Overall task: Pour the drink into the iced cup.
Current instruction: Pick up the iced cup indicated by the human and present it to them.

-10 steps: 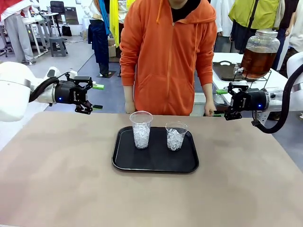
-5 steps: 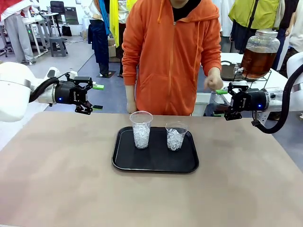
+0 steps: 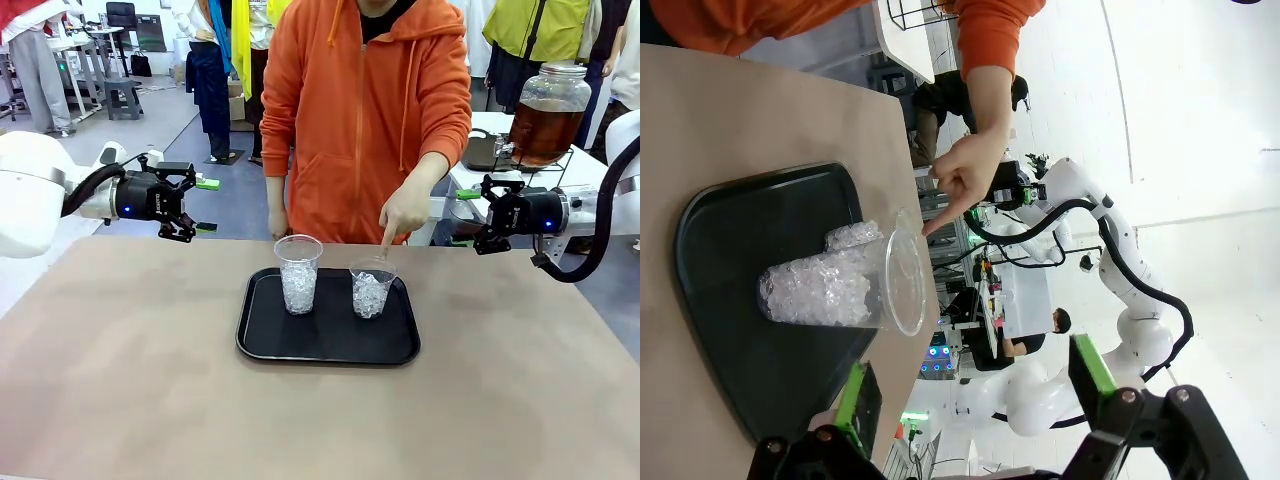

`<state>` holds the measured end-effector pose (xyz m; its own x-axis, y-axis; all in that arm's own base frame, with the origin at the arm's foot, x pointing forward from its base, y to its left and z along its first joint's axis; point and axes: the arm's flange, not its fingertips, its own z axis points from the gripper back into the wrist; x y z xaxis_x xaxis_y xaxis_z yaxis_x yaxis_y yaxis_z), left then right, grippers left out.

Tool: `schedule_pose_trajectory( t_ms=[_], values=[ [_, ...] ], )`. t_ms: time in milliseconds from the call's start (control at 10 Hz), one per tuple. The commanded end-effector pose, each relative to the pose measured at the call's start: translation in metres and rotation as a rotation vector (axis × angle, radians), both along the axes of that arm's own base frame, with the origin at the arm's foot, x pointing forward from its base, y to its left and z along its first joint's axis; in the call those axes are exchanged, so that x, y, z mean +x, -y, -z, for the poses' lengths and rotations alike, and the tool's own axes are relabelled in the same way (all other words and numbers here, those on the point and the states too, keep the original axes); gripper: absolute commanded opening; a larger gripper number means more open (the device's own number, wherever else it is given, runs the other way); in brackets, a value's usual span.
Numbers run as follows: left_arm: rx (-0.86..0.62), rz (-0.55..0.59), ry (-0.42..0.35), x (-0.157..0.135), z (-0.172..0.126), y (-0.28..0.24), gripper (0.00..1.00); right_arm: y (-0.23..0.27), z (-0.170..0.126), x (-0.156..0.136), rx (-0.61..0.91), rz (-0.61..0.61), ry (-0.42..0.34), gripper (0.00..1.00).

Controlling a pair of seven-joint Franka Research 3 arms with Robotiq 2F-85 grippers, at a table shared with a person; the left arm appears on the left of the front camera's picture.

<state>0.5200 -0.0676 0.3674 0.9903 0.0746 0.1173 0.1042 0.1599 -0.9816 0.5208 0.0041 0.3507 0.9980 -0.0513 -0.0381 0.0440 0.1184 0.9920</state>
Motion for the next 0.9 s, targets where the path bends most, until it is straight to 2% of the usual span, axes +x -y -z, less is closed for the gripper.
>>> schedule_pose_trajectory(
  t_ms=[0,500,800],
  values=[
    [0.0,0.0,0.004,-0.002,-0.001,0.0,1.0,0.0,0.0,0.0,0.001,0.001,0.001,1.0],
    [0.0,0.0,0.004,-0.002,-0.001,0.0,1.0,0.0,0.0,0.0,0.0,0.0,0.0,1.0],
    [0.0,0.0,0.004,-0.002,-0.001,0.0,1.0,-0.001,0.006,-0.017,-0.011,-0.016,0.356,1.0]
  ],
)
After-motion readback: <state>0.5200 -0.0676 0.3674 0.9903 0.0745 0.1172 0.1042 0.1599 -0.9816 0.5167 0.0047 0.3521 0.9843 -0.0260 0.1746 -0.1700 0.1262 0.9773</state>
